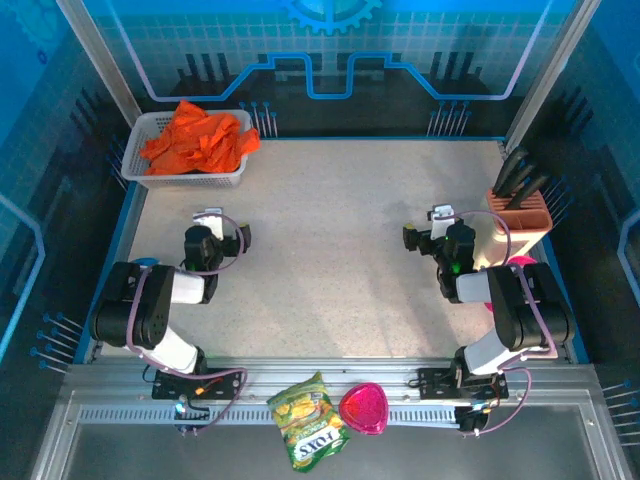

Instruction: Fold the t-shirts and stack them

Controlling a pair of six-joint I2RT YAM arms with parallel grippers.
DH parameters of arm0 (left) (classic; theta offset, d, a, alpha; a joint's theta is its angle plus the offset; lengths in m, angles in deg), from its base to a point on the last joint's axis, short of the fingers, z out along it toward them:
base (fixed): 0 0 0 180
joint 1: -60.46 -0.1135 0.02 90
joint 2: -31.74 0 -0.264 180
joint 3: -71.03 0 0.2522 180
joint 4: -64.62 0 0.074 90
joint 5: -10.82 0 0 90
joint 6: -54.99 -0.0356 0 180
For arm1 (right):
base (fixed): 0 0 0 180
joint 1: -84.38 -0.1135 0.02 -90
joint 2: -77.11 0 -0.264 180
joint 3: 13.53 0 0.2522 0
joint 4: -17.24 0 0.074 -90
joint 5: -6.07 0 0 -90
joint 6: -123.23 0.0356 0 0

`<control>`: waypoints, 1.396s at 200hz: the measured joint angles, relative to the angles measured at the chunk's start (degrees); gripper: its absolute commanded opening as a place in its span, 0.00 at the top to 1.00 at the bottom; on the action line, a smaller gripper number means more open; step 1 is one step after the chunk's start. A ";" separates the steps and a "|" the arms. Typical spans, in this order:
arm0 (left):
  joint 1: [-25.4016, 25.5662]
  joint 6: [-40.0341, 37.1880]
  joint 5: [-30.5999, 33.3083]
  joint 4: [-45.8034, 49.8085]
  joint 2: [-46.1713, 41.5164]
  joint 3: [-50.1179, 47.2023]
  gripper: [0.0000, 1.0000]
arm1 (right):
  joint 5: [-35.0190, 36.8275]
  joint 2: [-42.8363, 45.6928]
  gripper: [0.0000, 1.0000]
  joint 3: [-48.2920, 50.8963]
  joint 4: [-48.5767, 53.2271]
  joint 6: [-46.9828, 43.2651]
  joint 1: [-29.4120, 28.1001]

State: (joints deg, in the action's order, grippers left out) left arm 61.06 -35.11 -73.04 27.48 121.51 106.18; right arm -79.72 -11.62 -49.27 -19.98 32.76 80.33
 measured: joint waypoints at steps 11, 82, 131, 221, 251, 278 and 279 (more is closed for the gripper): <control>0.00 -0.02 0.00 0.00 0.00 0.00 0.01 | 0.00 0.00 0.00 0.00 0.00 0.00 0.00; 0.00 -0.02 0.00 0.00 0.00 0.00 0.01 | -0.02 0.00 0.00 0.00 0.00 0.00 0.00; 0.00 -0.02 0.00 0.00 0.00 0.00 0.01 | -0.02 0.00 0.00 0.00 0.02 0.00 0.00; 0.00 -0.02 0.00 0.00 0.00 0.00 0.01 | -0.02 0.00 0.00 0.00 0.00 0.00 0.00; 0.11 -0.04 0.04 0.00 -0.02 0.00 0.01 | -0.20 0.00 0.00 0.07 -0.31 0.00 0.00; 2.32 -0.50 3.04 1.81 -2.64 0.04 0.01 | -0.02 0.00 0.00 0.61 -1.51 0.02 0.00; 2.45 -0.50 3.21 2.03 -2.91 0.07 0.01 | 0.11 0.00 0.00 0.61 -1.51 0.04 0.00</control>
State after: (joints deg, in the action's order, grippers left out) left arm 63.50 -35.61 -69.83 29.52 118.61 106.24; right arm -79.61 -11.62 -48.66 -21.49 32.81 80.33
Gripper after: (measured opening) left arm 0.993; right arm 0.997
